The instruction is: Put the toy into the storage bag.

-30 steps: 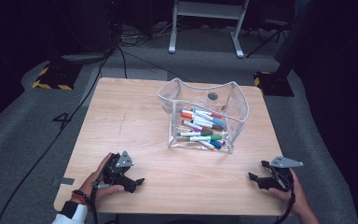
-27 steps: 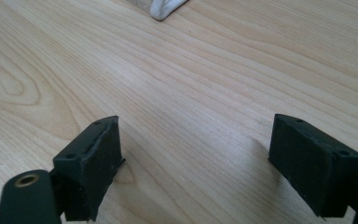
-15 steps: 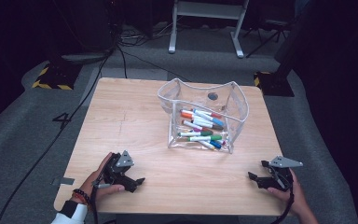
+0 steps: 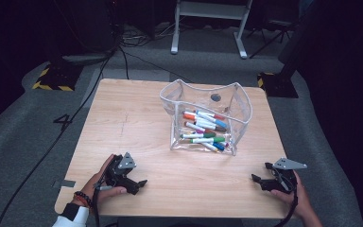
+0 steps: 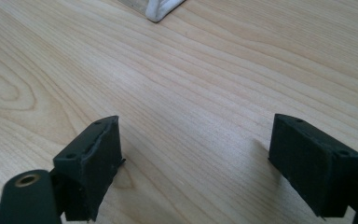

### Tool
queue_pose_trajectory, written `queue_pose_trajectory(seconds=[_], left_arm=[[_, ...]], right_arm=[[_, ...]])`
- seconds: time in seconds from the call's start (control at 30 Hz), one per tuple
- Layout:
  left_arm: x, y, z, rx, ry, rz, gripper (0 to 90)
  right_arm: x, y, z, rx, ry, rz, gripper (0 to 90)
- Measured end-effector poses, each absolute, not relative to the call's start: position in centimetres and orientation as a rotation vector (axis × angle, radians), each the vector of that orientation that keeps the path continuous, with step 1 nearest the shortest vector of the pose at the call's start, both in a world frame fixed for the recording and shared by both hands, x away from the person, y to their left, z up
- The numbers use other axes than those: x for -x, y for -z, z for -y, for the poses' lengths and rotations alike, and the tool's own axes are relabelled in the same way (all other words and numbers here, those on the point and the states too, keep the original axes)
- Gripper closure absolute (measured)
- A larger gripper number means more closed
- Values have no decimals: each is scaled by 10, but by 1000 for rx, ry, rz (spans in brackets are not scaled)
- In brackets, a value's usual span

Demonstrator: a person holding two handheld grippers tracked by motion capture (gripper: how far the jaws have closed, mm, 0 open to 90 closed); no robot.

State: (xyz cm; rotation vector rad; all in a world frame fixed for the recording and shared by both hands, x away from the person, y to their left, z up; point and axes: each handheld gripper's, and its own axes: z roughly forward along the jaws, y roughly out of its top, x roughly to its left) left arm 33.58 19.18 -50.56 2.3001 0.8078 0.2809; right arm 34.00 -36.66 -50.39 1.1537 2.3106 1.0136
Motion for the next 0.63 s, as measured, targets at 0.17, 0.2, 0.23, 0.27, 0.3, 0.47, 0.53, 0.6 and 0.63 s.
queue_pose_trajectory(seconds=[0.17,0.2,0.23,0.27,0.3,0.47,0.53,0.6,0.63], left_arm=[[-336,506,-192,-2300,-281,-807,1],[-336,506,-192,-2300,-281,-807,1],[-336,506,-192,-2300,-281,-808,1],[-336,506,-192,-2300,-281,-808,1],[-336,506,-192,-2300,-281,-808,1],[-336,506,-192,-2301,-280,-805,1],[-337,506,-192,-2301,-279,-806,1],[-337,506,-192,-2302,-279,-806,1],[-337,506,-192,-2301,-280,-807,1]], right_arm=[[-340,504,367,-1159,-1011,-2306,173],[-340,504,367,-1158,-1010,-2306,173],[-340,504,367,-1159,-1010,-2306,173],[-340,504,366,-1160,-1011,-2305,173],[-340,504,367,-1159,-1010,-2306,173],[-340,504,367,-1159,-1010,-2306,173],[-340,504,367,-1159,-1010,-2306,173],[-340,504,367,-1158,-1011,-2305,173],[-340,504,367,-1158,-1011,-2306,173]])
